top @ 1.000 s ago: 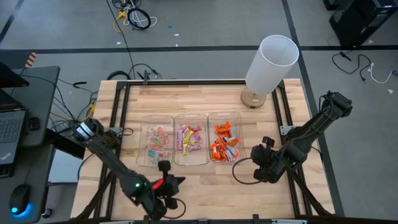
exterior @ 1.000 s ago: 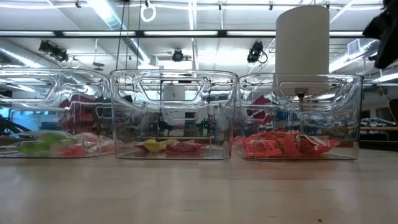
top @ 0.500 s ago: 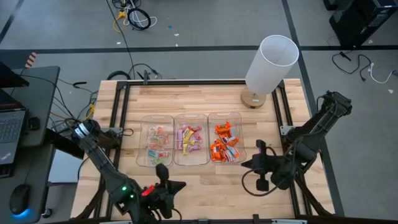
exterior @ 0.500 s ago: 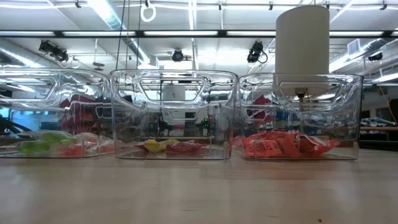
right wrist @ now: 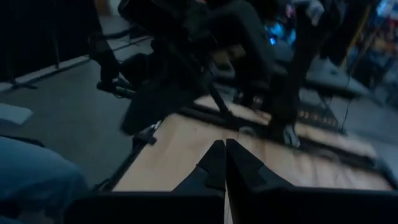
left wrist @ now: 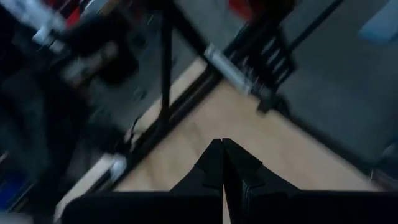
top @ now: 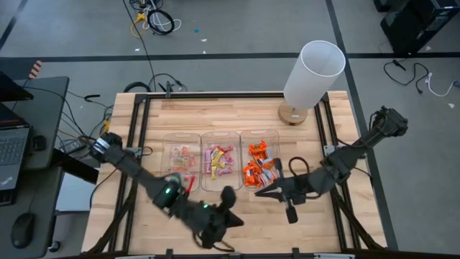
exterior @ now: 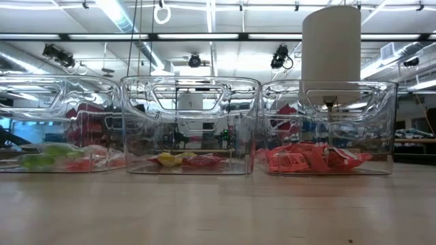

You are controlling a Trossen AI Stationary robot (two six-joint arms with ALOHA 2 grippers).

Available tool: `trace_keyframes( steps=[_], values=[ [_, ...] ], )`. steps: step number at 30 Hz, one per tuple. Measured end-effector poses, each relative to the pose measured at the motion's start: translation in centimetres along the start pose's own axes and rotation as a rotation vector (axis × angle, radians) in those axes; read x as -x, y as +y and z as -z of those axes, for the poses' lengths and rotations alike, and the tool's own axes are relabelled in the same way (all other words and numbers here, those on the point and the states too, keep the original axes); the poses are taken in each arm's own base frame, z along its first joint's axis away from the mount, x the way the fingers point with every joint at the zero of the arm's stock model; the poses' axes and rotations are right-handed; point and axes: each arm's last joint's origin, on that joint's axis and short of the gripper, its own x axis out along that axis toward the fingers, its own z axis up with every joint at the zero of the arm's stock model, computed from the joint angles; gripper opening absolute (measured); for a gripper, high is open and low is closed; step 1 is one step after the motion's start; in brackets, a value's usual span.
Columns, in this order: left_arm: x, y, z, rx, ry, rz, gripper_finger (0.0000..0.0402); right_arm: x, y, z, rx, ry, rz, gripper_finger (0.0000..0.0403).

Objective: Sort candy
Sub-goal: Return to Home Position

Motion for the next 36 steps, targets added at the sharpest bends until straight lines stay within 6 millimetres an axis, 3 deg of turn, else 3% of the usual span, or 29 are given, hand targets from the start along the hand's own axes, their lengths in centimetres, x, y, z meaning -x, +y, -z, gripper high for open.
trace_keyframes(
  steps=[5, 8, 15, 20, 23, 27, 32, 36],
  values=[
    [-1.1, 3.5, 1.3, 0.025, -0.063, 0.038, 0.0000, -0.3, -1.6, -0.6, 0.094, -0.059, 0.013, 0.0000],
    [-0.3, 4.7, 1.7, 0.036, -0.051, 0.063, 0.0000, 0.1, -2.0, -1.2, 0.171, -0.095, 0.027, 0.0000],
    [4.1, 6.6, 0.1, -0.011, -0.186, 0.093, 0.0000, 2.1, -2.6, -3.3, 0.291, -0.285, -0.031, 0.0000],
    [6.5, 10.1, 1.4, 0.038, -0.132, 0.017, 0.0000, 2.2, -5.0, -3.9, 0.322, -0.341, 0.036, 0.0000],
    [9.1, 11.2, 1.9, 0.084, -0.133, 0.031, 0.0000, 3.7, -6.2, -4.4, 0.308, -0.357, 0.063, 0.0000],
    [12.4, 11.0, 2.8, 0.107, -0.181, 0.037, 0.0000, 5.9, -7.1, -4.7, 0.297, -0.347, 0.070, 0.0000],
    [15.3, 9.3, 5.9, 0.167, -0.240, -0.023, 0.0000, 8.3, -7.6, -4.6, 0.272, -0.336, 0.077, 0.0000],
    [17.7, 7.5, 8.9, 0.235, -0.293, -0.105, 0.0000, 9.1, -7.6, -3.2, 0.259, -0.322, 0.073, 0.0000]
  ],
)
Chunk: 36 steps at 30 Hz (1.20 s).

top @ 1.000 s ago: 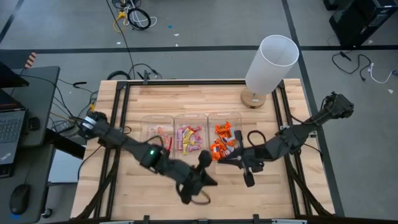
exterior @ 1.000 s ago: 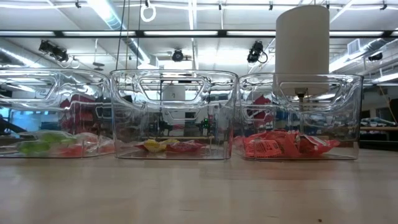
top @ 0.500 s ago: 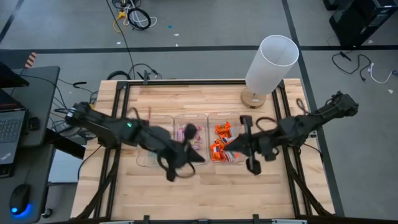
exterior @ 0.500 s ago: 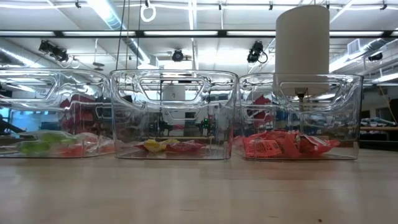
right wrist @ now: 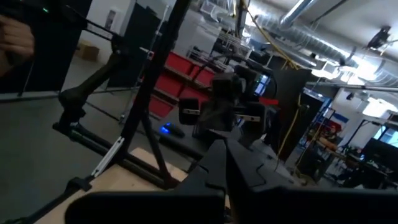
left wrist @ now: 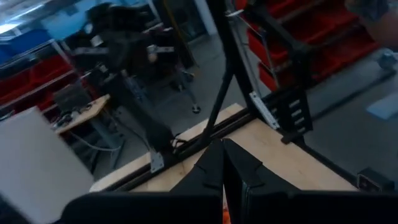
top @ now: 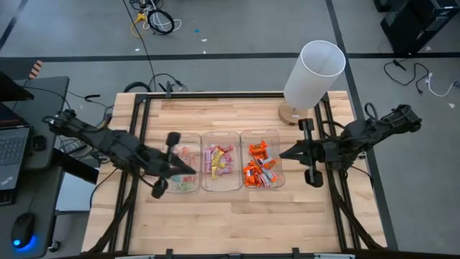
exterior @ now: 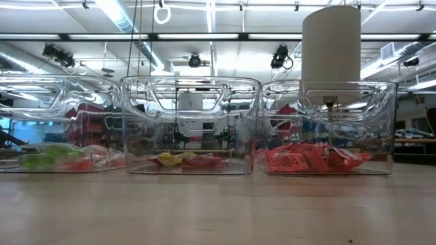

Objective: Sort candy
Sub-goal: Return to Home Position

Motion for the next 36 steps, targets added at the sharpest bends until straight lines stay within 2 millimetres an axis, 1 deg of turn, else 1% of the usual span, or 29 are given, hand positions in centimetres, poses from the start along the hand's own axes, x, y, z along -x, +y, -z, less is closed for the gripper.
trace_keyframes(
  steps=[3, 6, 8, 12, 15, 20, 25, 28, 33, 36],
  values=[
    [2.3, -0.4, 1.8, 0.020, -0.031, -0.037, 0.0000, 1.3, 0.0, 0.7, -0.012, -0.019, 0.015, 0.0000],
    [4.7, -0.5, 3.4, 0.063, -0.056, -0.076, 0.0000, 2.4, 0.2, 1.8, -0.023, -0.016, 0.050, 0.0000],
    [6.0, -0.8, 4.8, 0.093, -0.061, -0.090, 0.0000, 3.3, 0.3, 2.7, -0.041, -0.008, 0.056, 0.0000],
    [7.9, -1.4, 7.5, 0.123, -0.098, -0.105, 0.0000, 5.4, 0.6, 4.4, -0.088, -0.031, 0.078, 0.0000],
    [8.8, -2.0, 9.3, 0.128, -0.134, -0.122, 0.0000, 6.6, 1.0, 6.2, -0.110, -0.055, 0.101, 0.0000],
    [9.6, -2.8, 11.8, 0.138, -0.177, -0.145, 0.0000, 8.4, 1.9, 9.3, -0.157, -0.101, 0.136, 0.0000],
    [9.5, -3.7, 14.0, 0.168, -0.157, -0.156, 0.0000, 9.8, 2.9, 12.1, -0.186, -0.137, 0.162, 0.0000],
    [9.2, -4.2, 15.4, 0.188, -0.135, -0.170, 0.0000, 10.6, 3.3, 13.2, -0.202, -0.172, 0.174, 0.0000],
    [8.5, -5.2, 17.2, 0.192, -0.198, -0.163, 0.0000, 11.7, 4.0, 14.9, -0.230, -0.209, 0.185, 0.0000],
    [8.2, -5.8, 18.6, 0.193, -0.206, -0.159, 0.0000, 12.2, 4.4, 15.9, -0.235, -0.219, 0.188, 0.0000]
  ],
)
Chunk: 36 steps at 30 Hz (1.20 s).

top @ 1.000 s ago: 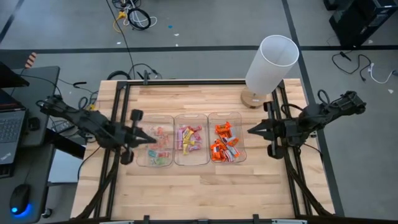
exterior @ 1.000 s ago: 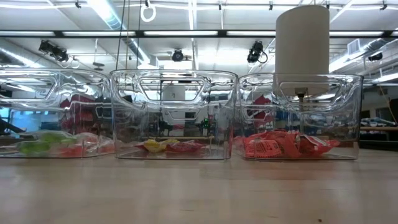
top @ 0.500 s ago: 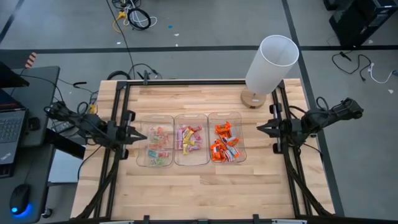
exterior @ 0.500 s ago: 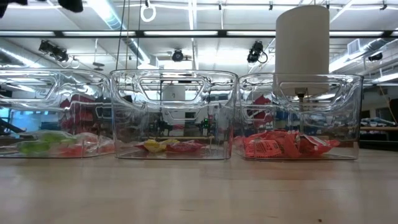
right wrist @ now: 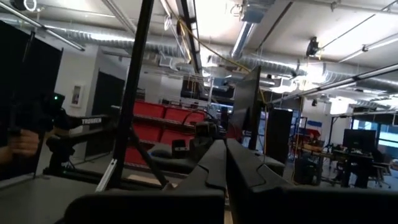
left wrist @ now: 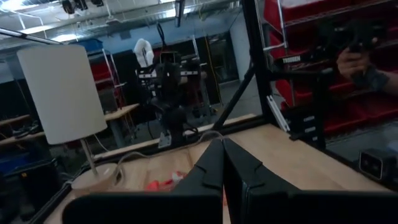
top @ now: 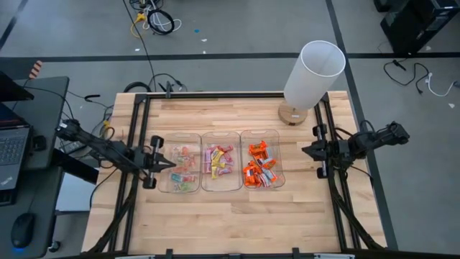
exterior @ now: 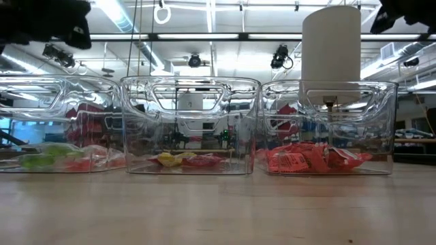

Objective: Sort candy
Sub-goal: Return to Home Position

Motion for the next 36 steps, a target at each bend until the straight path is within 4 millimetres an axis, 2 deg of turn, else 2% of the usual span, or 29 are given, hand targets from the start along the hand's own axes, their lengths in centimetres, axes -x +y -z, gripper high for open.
trace_keyframes(
  steps=[5, 11, 18, 20, 23, 25, 28, 32, 36],
  values=[
    [0.2, -0.5, 2.2, 0.009, -0.016, 0.000, 0.0000, 1.0, 0.0, 1.0, 0.001, -0.027, 0.014, 0.0000],
    [0.3, -0.5, 1.3, -0.038, -0.113, 0.055, 0.0000, 1.0, -0.3, 0.3, 0.034, -0.046, 0.049, 0.0000],
    [0.6, -0.4, 0.8, -0.049, -0.171, 0.067, 0.0000, 0.9, 0.0, 1.4, -0.002, 0.055, 0.026, 0.0000],
    [0.8, -0.1, 0.2, -0.016, -0.204, 0.043, 0.0000, 1.0, 0.0, 1.5, -0.016, 0.065, 0.043, 0.0000],
    [1.4, 0.7, -2.6, -0.031, -0.317, 0.033, 0.0000, 1.0, -0.1, 1.5, -0.017, 0.067, 0.052, 0.0000],
    [1.6, 1.2, -3.3, -0.073, -0.225, -0.016, 0.0000, 1.0, -0.1, 1.5, -0.013, 0.066, 0.054, 0.0000],
    [1.7, 1.4, -2.5, -0.100, -0.011, -0.072, 0.0000, 1.0, -0.1, 1.5, -0.006, 0.067, 0.053, 0.0000],
    [1.6, 1.1, -1.4, -0.030, 0.082, -0.042, 0.0000, 1.0, 0.0, 1.7, -0.004, 0.085, 0.048, 0.0000],
    [1.4, 0.4, 0.7, 0.000, 0.123, -0.022, 0.0000, 1.1, 0.3, 3.3, -0.026, 0.105, 0.048, 0.0000]
  ],
)
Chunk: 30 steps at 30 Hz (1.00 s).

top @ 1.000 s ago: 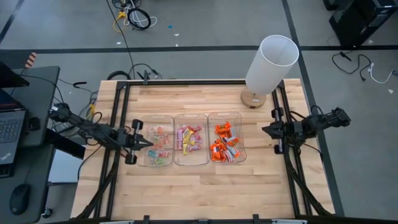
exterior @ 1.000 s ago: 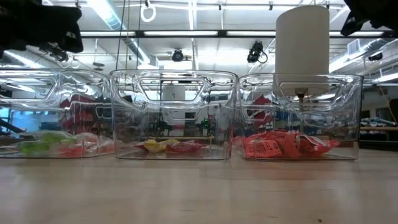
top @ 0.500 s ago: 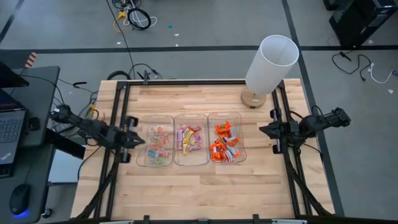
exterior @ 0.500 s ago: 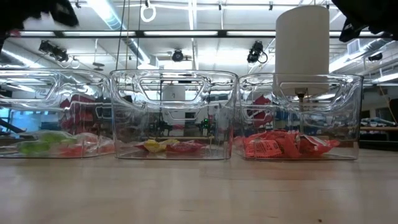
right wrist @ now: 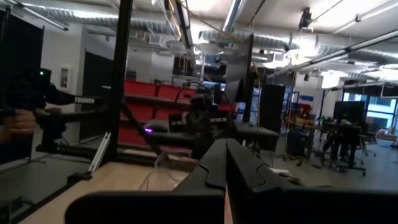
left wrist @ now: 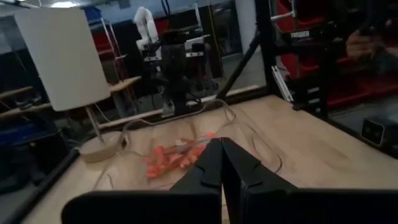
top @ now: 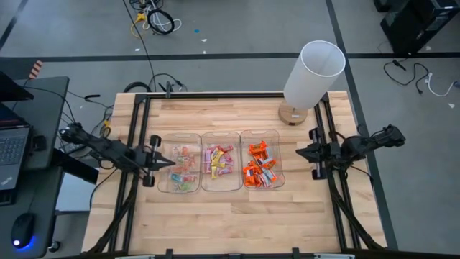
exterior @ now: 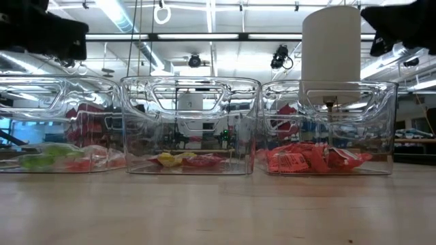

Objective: Sort candy
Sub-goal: Return to Home Position

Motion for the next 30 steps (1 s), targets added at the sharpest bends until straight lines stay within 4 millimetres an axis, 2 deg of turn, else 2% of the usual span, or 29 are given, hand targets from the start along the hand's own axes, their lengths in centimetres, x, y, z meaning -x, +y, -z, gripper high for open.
trace_keyframes(
  steps=[4, 7, 11, 15, 18, 24, 30],
  values=[
    [-0.4, -0.7, 1.8, 0.021, -0.022, 0.043, 0.0000, 0.0, 0.2, 0.9, 0.005, 0.053, -0.012, 0.0000],
    [-0.5, -1.1, 3.4, 0.023, 0.055, 0.082, 0.0000, 0.0, 0.2, 1.1, 0.029, 0.071, -0.016, 0.0000],
    [-0.8, -1.2, 3.7, 0.006, 0.097, 0.056, 0.0000, 0.1, 0.1, 1.9, 0.086, 0.164, 0.039, 0.0000],
    [-1.0, -0.8, 4.0, -0.013, 0.153, -0.111, 0.0000, 0.3, 0.0, 2.5, 0.114, 0.235, 0.103, 0.0000],
    [-1.0, -0.7, 4.1, -0.026, 0.175, -0.163, 0.0000, 0.2, 0.0, 2.4, 0.107, 0.229, 0.107, 0.0000],
    [-1.0, -0.6, 4.2, 0.032, 0.175, -0.213, 0.0005, 0.2, 0.0, 2.5, -0.068, 0.222, 0.127, 0.0000],
    [-1.1, -0.6, 3.9, 0.063, 0.149, -0.213, 0.0006, 0.2, 0.0, 2.4, -0.088, 0.219, 0.130, 0.0001]
  ],
)
